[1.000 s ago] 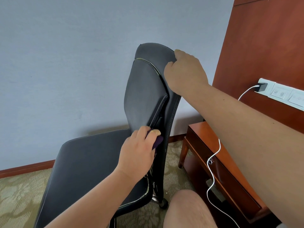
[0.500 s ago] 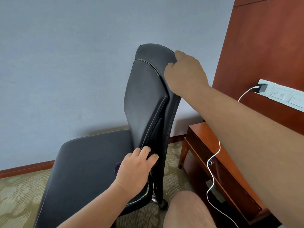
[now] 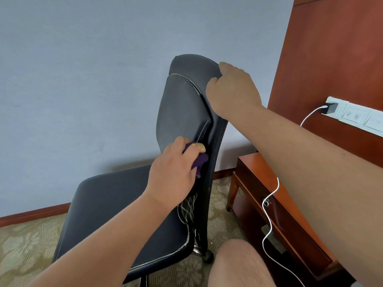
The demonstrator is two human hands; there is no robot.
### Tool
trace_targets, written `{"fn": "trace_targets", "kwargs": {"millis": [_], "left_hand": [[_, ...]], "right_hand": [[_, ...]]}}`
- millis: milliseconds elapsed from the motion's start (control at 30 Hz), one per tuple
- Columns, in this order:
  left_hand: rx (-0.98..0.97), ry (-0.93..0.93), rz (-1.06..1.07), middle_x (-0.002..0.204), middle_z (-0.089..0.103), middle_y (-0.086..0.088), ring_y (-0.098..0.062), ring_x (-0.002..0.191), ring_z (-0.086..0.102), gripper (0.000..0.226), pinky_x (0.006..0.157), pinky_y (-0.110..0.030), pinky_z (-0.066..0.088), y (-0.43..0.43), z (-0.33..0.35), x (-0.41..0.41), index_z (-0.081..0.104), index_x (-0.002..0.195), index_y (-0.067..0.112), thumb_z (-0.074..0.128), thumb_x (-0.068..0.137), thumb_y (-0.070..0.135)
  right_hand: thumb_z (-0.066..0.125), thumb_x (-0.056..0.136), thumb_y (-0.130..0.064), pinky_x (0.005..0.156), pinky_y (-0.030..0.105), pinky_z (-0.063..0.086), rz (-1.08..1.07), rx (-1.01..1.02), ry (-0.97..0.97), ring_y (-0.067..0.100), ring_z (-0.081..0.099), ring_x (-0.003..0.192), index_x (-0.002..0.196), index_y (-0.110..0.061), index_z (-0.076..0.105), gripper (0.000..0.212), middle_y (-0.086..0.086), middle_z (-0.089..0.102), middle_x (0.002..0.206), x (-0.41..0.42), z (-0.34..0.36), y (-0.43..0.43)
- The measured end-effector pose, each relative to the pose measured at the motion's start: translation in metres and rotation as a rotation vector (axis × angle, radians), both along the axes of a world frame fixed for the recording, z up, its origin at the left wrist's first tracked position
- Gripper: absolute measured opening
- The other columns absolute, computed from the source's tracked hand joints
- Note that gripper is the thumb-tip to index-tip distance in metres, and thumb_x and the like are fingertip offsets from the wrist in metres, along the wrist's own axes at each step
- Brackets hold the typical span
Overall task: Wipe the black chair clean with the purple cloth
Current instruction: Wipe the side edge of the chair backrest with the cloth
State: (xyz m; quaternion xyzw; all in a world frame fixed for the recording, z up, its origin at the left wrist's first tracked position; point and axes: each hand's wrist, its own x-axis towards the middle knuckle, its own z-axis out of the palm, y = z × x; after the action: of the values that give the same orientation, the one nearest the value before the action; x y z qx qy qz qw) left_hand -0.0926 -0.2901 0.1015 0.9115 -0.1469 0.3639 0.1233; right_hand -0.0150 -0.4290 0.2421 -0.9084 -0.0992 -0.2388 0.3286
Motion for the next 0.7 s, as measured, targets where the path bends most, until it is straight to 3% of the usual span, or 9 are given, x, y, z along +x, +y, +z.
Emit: {"fn": "trace_targets", "kwargs": {"millis": [167, 267, 500, 700], "left_hand": [[-0.230, -0.106, -0.026, 0.112, 0.049, 0.005, -0.018, 0.090, 0.057, 0.030, 0.062, -0.034, 0.052, -0.012, 0.020, 0.011, 0.054, 0.115, 0.028, 0.056, 0.086, 0.023], [-0.208, -0.059, -0.049, 0.112, 0.050, 0.003, -0.017, 0.087, 0.056, 0.031, 0.061, -0.034, 0.053, -0.017, 0.009, 0.009, 0.051, 0.117, 0.027, 0.050, 0.086, 0.027], [-0.020, 0.043, 0.013, 0.111, 0.051, 0.002, -0.018, 0.087, 0.057, 0.046, 0.059, -0.027, 0.052, -0.006, -0.041, -0.001, 0.052, 0.117, 0.027, 0.071, 0.077, 0.018], [-0.012, 0.230, 0.049, 0.111, 0.049, 0.010, -0.013, 0.090, 0.058, 0.040, 0.061, -0.028, 0.054, -0.007, -0.076, -0.021, 0.051, 0.118, 0.034, 0.067, 0.082, 0.026]], "right_hand": [[0.037, 0.085, -0.014, 0.052, 0.031, 0.023, 0.008, 0.011, -0.008, 0.010, 0.034, 0.061, 0.070, -0.025, 0.026, 0.021, -0.002, 0.041, 0.081, 0.002, -0.001, -0.002], [0.037, 0.084, -0.013, 0.051, 0.032, 0.022, 0.000, 0.010, -0.011, 0.012, 0.034, 0.060, 0.070, -0.025, 0.024, 0.022, -0.003, 0.038, 0.076, 0.003, -0.001, -0.003], [0.037, 0.084, -0.012, 0.051, 0.032, 0.024, -0.005, 0.016, -0.011, 0.013, 0.034, 0.059, 0.070, -0.023, 0.027, 0.020, -0.003, 0.039, 0.076, 0.004, -0.001, -0.003], [0.037, 0.086, -0.014, 0.052, 0.031, 0.027, 0.008, 0.010, -0.005, 0.012, 0.039, 0.064, 0.077, -0.022, 0.035, 0.012, 0.001, 0.048, 0.091, 0.004, -0.001, -0.003]]}}
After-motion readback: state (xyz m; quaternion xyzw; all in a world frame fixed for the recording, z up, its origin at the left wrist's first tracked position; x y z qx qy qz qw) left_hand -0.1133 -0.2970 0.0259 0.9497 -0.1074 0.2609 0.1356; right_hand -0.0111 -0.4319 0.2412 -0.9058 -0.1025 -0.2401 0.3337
